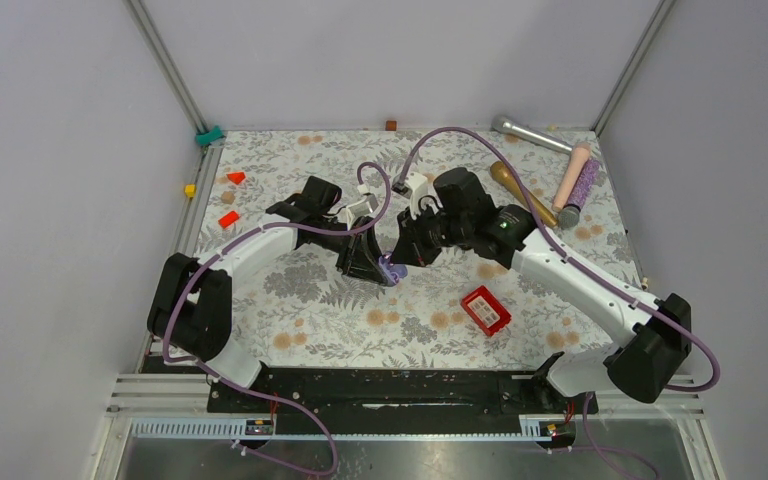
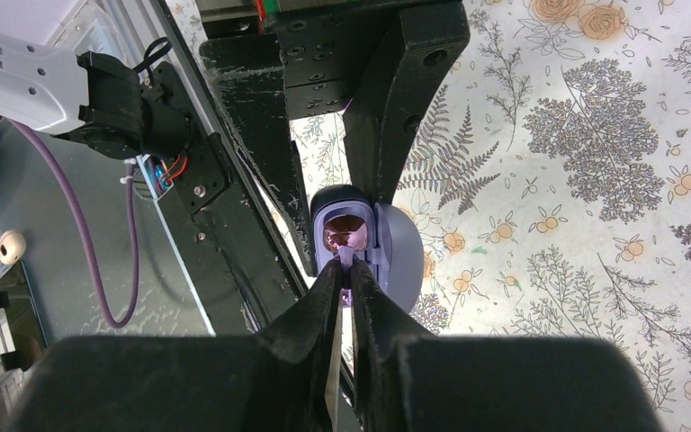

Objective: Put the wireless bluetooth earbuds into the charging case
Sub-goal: Insert the right earbud into the right side groove of the charging case.

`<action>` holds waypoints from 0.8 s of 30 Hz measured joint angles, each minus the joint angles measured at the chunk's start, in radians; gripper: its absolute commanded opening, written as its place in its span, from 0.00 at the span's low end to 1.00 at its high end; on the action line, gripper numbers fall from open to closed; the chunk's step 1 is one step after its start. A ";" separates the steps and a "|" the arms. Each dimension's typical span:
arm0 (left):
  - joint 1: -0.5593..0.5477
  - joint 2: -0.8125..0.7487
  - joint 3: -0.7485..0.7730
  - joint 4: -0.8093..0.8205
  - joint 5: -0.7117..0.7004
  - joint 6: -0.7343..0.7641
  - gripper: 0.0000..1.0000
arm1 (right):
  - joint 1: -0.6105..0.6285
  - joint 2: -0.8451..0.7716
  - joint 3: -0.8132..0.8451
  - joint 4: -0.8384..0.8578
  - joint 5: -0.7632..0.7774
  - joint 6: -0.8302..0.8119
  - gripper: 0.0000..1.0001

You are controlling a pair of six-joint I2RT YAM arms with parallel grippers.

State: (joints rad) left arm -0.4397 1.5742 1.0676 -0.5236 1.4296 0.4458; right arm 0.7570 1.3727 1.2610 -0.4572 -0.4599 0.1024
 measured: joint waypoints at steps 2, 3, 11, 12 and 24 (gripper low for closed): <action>0.000 0.000 0.000 0.000 0.000 0.000 0.00 | 0.003 0.003 0.000 0.000 0.003 -0.001 0.07; 0.000 0.000 0.000 0.000 0.000 0.000 0.00 | 0.004 0.005 0.000 0.000 0.004 -0.001 0.07; 0.000 0.000 0.000 0.000 0.000 0.000 0.00 | 0.010 0.009 0.000 0.007 0.006 -0.005 0.07; 0.000 0.000 0.000 0.000 0.000 0.000 0.00 | 0.010 0.010 0.000 0.008 0.006 -0.005 0.07; 0.000 0.000 0.000 -0.001 0.002 0.000 0.00 | 0.021 0.021 0.000 0.014 0.007 -0.017 0.07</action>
State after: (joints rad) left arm -0.4393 1.5742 1.0676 -0.5247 1.4315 0.4461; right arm 0.7780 1.3941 1.2610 -0.4431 -0.4526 0.0853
